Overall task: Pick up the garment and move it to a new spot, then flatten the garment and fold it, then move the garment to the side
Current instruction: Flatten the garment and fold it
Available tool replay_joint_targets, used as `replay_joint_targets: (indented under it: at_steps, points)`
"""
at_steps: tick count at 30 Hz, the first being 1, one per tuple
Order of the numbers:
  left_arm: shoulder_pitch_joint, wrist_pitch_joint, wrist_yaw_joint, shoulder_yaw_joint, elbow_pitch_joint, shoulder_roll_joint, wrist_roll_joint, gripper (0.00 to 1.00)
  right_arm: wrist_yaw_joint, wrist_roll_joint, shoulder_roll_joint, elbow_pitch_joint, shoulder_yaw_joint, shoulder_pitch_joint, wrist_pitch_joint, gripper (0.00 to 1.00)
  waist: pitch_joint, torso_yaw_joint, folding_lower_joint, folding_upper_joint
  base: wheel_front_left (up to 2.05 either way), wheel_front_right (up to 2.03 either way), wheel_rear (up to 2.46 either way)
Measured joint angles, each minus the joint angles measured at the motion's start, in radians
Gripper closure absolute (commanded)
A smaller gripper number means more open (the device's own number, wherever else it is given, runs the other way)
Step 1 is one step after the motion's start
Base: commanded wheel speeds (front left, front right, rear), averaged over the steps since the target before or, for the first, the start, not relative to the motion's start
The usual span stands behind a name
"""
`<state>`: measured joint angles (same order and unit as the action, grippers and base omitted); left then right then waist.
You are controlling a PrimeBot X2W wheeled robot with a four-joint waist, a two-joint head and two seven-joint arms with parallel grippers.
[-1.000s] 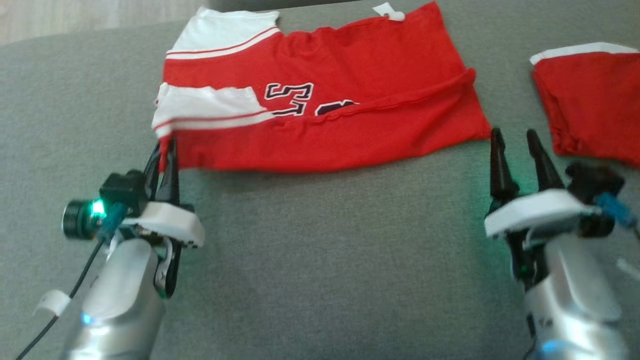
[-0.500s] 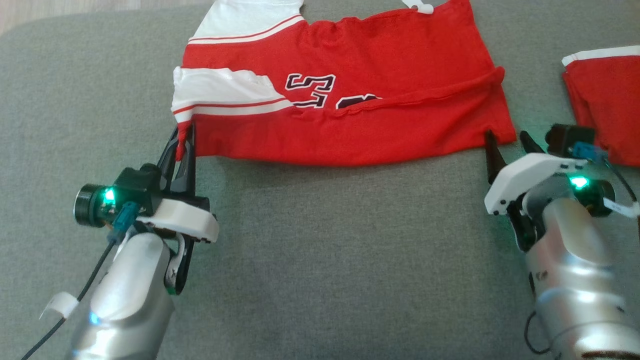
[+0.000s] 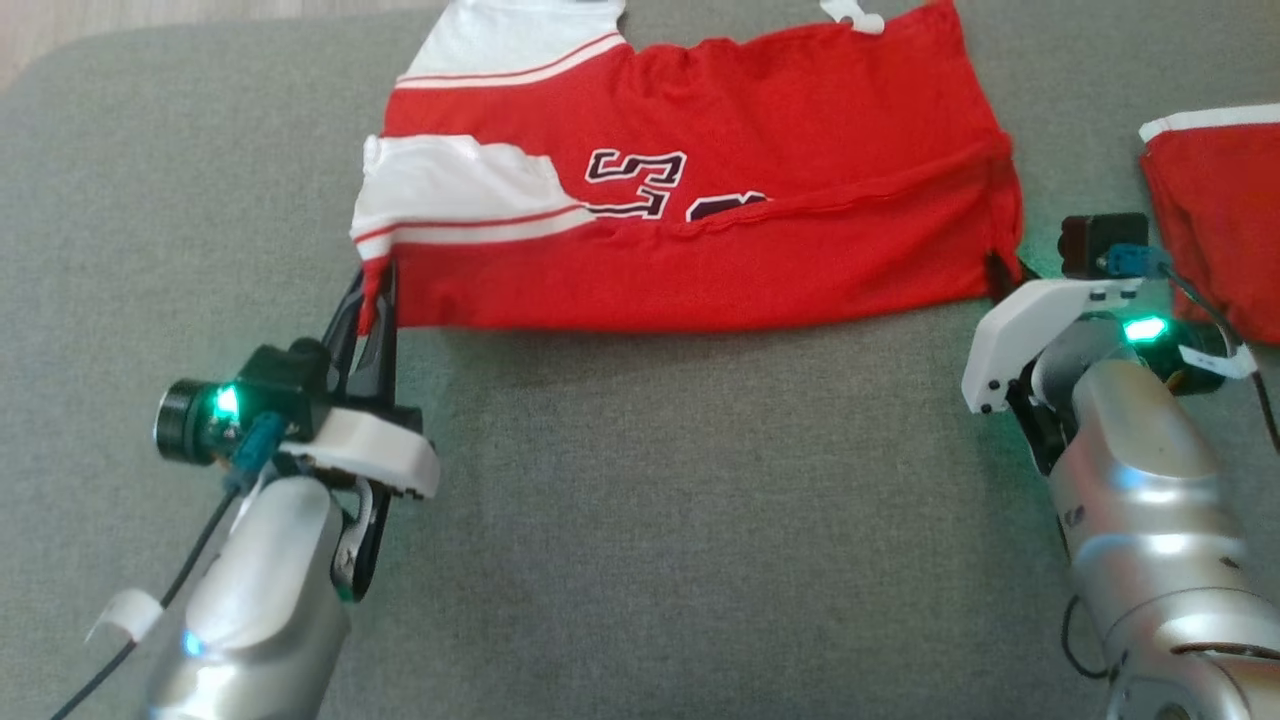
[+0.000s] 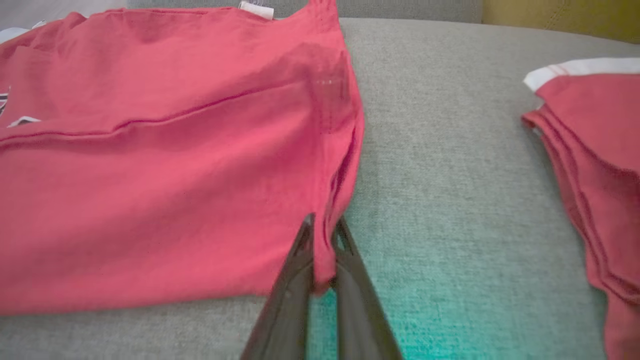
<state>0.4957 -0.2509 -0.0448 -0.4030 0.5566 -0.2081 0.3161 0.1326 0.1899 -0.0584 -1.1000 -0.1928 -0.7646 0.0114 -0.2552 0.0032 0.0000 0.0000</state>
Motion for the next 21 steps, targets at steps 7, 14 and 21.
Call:
replay_joint_targets:
  at_steps: [7, 14, 21]
  points:
    - [-0.045, 0.013, -0.010, -0.016, 0.041, -0.008, 0.000, 1.00, 0.000, 0.021, 0.001, -0.022, -0.045, 0.038, -0.061, 1.00, 0.053, -0.005, -0.0001, 0.0000, 0.00, 0.00, 0.00]
    - [-0.112, 0.047, -0.008, -0.028, 0.063, -0.031, 0.001, 1.00, 0.000, -0.042, 0.005, -0.045, -0.030, 0.099, -0.110, 1.00, 0.130, -0.023, -0.0001, 0.0000, 0.00, 0.00, 0.00]
    - [-0.249, 0.083, -0.007, -0.050, 0.071, -0.041, 0.028, 1.00, 0.000, -0.129, 0.006, -0.055, 0.047, 0.209, -0.116, 1.00, 0.228, -0.053, -0.0003, 0.0000, 0.00, 0.00, 0.00]
